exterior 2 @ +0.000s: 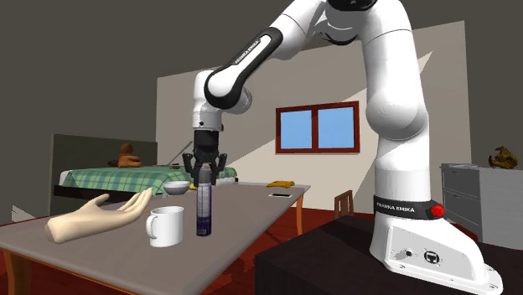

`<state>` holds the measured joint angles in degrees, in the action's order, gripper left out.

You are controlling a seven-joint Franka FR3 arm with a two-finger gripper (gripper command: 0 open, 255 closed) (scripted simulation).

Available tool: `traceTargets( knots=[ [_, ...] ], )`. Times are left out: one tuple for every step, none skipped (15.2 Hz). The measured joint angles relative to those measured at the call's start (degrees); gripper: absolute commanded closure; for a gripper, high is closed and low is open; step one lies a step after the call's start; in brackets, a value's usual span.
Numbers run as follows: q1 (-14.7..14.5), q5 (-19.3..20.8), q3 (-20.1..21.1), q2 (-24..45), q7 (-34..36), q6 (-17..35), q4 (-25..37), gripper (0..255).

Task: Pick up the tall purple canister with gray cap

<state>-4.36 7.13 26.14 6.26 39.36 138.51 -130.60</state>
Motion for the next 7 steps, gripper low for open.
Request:
traceTargets(
  knots=[
    [0.08,-0.65,0.13,-0.85,-0.45,-0.77,0.04,255],
    [0.12,-1.09,0.22,-1.42,-0.75,-1.43,0.21,255],
    [0.14,-1.51,0.30,-1.95,-1.02,-2.24,0.56,255],
    [0.22,-1.99,0.33,-2.58,-1.44,-3.01,0.79,255],
    [0.29,-2.47,0.36,-3.26,-1.84,-3.71,0.89,255],
    [0.25,-2.70,0.42,-3.53,-1.95,-4.71,1.66,255],
    [0.28,-2.93,0.43,-3.85,-2.14,-4.94,1.62,255]
  ],
)
